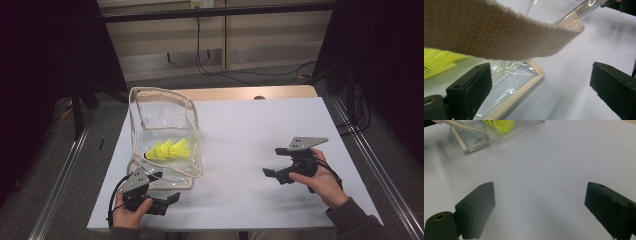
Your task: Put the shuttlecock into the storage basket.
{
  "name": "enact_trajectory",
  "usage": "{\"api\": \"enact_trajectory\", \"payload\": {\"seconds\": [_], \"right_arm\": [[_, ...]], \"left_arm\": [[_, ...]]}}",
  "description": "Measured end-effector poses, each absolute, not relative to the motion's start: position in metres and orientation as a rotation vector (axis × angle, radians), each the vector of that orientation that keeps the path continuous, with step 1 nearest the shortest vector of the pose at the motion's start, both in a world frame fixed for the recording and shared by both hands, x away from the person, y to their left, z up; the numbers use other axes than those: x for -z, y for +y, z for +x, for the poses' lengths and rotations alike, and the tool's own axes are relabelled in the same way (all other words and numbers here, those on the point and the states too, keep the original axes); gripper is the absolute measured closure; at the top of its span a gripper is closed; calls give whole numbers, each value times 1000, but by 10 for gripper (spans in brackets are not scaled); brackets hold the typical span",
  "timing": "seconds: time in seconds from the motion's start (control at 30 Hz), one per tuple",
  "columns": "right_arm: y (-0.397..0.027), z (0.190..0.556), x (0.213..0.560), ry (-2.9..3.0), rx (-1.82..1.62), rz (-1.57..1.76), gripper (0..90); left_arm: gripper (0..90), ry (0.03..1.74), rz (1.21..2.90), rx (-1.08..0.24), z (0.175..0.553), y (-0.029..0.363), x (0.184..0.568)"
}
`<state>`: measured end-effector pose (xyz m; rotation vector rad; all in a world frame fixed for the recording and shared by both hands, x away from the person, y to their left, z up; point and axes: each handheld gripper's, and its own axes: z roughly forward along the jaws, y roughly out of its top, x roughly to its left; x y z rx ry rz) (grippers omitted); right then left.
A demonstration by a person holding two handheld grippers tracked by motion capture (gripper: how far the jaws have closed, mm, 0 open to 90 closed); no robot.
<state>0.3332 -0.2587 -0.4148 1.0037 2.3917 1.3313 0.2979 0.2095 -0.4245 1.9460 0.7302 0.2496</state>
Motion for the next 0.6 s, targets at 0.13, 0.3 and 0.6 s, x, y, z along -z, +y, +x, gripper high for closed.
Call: {"api": "enact_trajectory", "payload": {"seconds": [0.13, 0.3, 0.6], "right_arm": [[-262, 331, 416, 2381, -1335, 1011, 91], [-268, 327, 417, 2368, -1345, 1020, 91], [-274, 323, 421, 2349, -1348, 1032, 90]], "left_arm": [[41, 729, 1946, -250, 298, 209, 424], [41, 728, 1951, -250, 298, 209, 424], [42, 727, 1951, -251, 298, 209, 424]]}}
